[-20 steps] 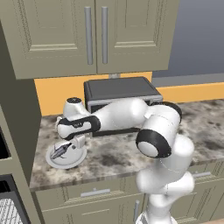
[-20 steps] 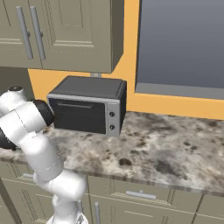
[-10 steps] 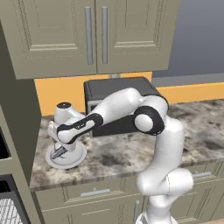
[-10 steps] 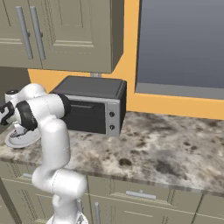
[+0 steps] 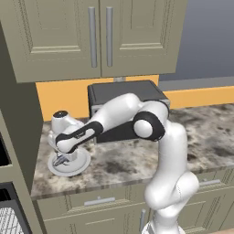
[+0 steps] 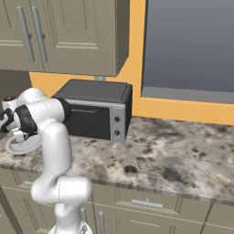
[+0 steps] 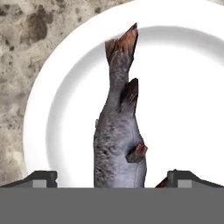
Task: Place the fish on the top rack of the oven, and slide the tray back inside. Close the oven door.
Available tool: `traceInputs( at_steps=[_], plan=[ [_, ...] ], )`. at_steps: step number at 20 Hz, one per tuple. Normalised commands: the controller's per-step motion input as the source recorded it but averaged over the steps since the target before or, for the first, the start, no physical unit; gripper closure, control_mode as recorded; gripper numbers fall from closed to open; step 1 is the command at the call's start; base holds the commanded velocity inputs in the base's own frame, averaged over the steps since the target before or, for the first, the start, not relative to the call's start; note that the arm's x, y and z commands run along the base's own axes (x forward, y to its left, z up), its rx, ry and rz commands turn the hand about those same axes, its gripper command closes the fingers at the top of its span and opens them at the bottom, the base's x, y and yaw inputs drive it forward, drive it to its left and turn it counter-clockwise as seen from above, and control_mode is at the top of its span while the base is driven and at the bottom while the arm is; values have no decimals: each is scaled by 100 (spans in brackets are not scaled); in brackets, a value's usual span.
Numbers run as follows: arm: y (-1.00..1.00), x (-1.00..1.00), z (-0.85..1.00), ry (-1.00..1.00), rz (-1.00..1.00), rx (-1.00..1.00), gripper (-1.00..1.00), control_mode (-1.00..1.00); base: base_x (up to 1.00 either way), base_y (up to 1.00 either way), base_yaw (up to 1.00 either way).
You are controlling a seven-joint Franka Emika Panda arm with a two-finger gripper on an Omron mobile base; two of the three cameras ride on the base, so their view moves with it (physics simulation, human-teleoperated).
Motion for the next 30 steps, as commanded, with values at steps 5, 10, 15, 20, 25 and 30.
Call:
traceInputs(
  at_steps=[5,10,15,20,25,30],
  plan=[
    [-60,-5,-32,0,0,0,-100,-100,0,0,0],
    [-11,2,-55,-14,0,0,-100,-100,0,0,0],
    [9,12,-36,-10,0,0,100,-100,0,0,0],
    [-16,-38,43,-16,3,0,100,-100,0,0,0],
    [-77,-83,85,-40,9,0,100,-100,0,0,0],
    [-98,-99,84,-44,4,0,100,-100,0,0,0]
  ],
)
